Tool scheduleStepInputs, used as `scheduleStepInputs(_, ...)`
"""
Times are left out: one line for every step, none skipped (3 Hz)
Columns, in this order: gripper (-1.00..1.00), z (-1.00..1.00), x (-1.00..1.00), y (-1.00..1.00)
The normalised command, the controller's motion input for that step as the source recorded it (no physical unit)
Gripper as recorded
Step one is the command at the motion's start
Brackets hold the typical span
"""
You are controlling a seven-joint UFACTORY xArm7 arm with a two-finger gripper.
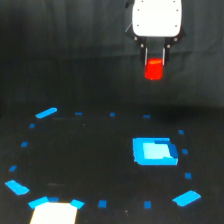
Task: Pick up the red object from the table
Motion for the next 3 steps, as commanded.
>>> scheduleStepInputs(-1.0, 0.64, 0.19, 0.23)
scheduleStepInputs(-1.0, 0.65, 0.31, -0.01)
scheduleStepInputs(-0.93, 0.57, 0.0, 0.11)
